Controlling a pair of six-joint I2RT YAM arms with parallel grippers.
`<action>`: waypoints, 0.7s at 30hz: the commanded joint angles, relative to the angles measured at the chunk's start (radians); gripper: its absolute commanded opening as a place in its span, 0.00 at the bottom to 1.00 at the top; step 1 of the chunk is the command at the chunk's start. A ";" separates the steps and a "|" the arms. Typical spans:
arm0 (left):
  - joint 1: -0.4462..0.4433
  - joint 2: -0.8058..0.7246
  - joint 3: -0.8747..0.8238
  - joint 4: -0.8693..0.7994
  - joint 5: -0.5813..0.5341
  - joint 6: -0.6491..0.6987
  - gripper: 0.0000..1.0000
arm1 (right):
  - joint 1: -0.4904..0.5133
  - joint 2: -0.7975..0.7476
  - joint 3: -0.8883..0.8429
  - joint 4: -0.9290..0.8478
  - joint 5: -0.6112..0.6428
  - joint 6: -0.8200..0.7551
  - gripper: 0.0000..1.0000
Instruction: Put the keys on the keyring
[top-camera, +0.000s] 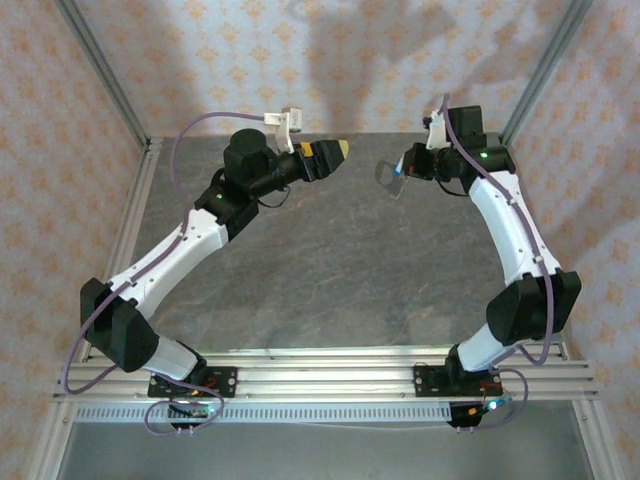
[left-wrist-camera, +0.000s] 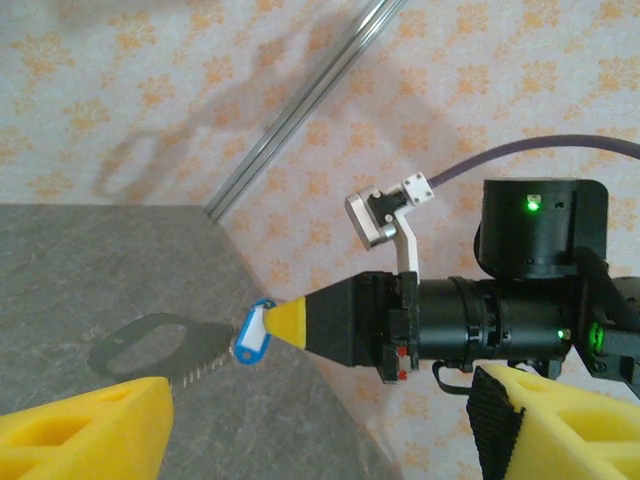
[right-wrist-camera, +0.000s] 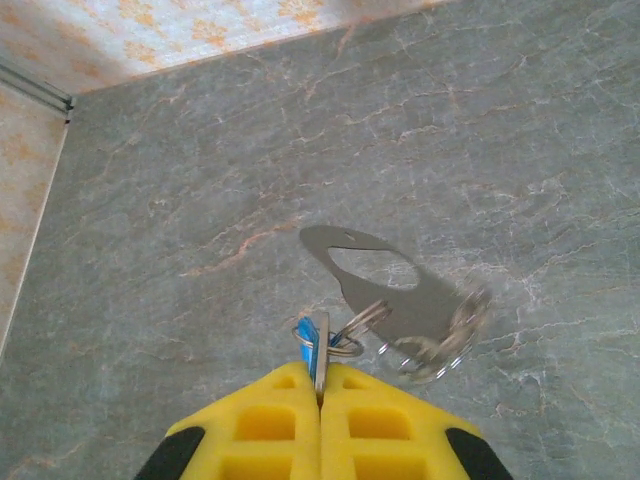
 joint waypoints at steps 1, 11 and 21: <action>0.013 -0.041 -0.033 0.002 -0.030 -0.005 0.79 | -0.001 0.023 -0.009 0.051 0.025 -0.015 0.00; 0.016 -0.053 -0.074 0.019 -0.031 -0.022 0.79 | 0.027 0.007 -0.318 0.237 -0.041 0.105 0.00; 0.015 -0.059 -0.104 0.060 -0.025 -0.060 0.79 | 0.106 -0.122 -0.662 0.403 -0.026 0.222 0.00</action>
